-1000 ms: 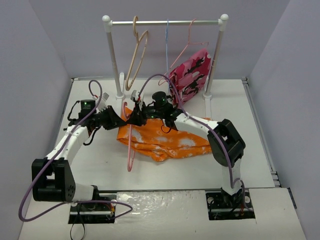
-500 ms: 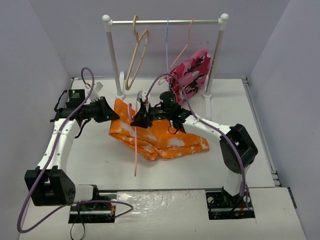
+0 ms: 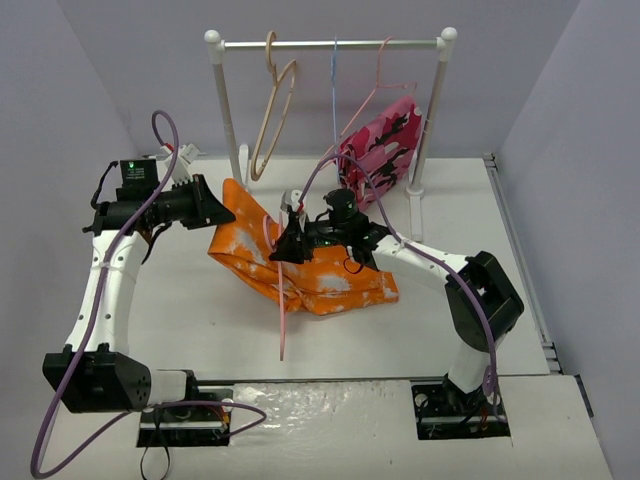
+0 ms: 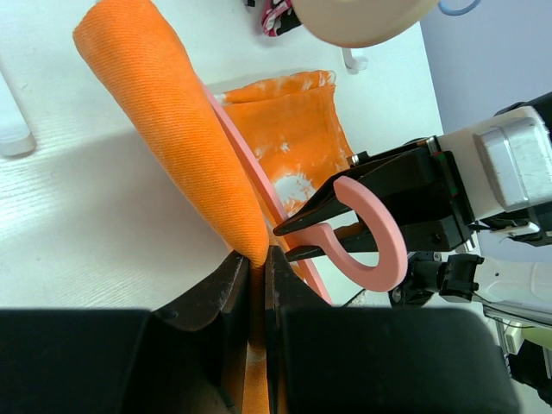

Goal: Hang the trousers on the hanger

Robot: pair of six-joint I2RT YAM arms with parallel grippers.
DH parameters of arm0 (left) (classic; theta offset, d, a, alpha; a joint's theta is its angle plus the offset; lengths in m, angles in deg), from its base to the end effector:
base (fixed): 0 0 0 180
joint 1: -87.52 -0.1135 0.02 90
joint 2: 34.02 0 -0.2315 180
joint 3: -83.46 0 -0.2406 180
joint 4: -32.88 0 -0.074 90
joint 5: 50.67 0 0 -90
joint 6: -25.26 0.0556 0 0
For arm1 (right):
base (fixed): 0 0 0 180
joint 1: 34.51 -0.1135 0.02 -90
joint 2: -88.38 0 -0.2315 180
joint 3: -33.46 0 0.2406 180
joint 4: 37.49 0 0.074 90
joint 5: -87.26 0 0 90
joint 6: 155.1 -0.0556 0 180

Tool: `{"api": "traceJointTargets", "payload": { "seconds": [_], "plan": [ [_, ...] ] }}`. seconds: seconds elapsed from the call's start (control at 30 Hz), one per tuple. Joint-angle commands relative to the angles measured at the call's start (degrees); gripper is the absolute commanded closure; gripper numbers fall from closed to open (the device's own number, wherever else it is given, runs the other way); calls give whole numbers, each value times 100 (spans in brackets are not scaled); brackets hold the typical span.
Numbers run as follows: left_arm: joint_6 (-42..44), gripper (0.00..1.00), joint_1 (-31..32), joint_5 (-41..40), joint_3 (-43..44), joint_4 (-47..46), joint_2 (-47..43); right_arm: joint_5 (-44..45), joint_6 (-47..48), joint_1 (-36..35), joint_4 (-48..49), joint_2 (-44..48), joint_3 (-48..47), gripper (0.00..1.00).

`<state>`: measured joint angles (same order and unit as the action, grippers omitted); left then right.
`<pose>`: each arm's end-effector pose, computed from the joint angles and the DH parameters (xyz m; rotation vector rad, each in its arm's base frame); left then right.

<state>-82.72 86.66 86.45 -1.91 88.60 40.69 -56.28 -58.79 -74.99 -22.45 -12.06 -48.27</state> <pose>0.2764 -0.0366 0.3534 0.1188 2.1521 -1.0673 0.2727 0.2915 0.2571 -1.3165 1.1559 1.2000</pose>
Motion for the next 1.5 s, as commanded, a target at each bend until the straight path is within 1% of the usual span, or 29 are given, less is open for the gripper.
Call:
{"api": "traceJointTargets", "payload": {
  "seconds": [0.0,0.23,0.37,0.53,0.8,1.0,1.1,1.2,1.47],
  "plan": [
    [111,100,-66,309,557,-198,-263,-274,73,49,480,479,52,100],
    [437,100,-63,218,629,223,-273,-377,90,146,471,684,146,100],
    [561,100,-73,208,522,272,-341,-469,81,284,490,807,191,100],
    [645,100,-88,244,239,250,-481,-553,47,409,566,867,216,100],
    [711,100,-369,92,-332,166,-683,-579,11,574,577,1023,208,100],
    [611,100,-608,-101,-885,-35,-788,-553,178,682,248,1246,90,100],
    [431,100,-706,-4,-1067,-244,-842,-563,305,730,78,1316,67,100],
    [240,100,-713,60,-845,-335,-857,-597,369,767,16,1303,113,100],
    [99,100,-706,250,37,-196,-784,-682,284,787,154,1307,301,100]
  ]
}}
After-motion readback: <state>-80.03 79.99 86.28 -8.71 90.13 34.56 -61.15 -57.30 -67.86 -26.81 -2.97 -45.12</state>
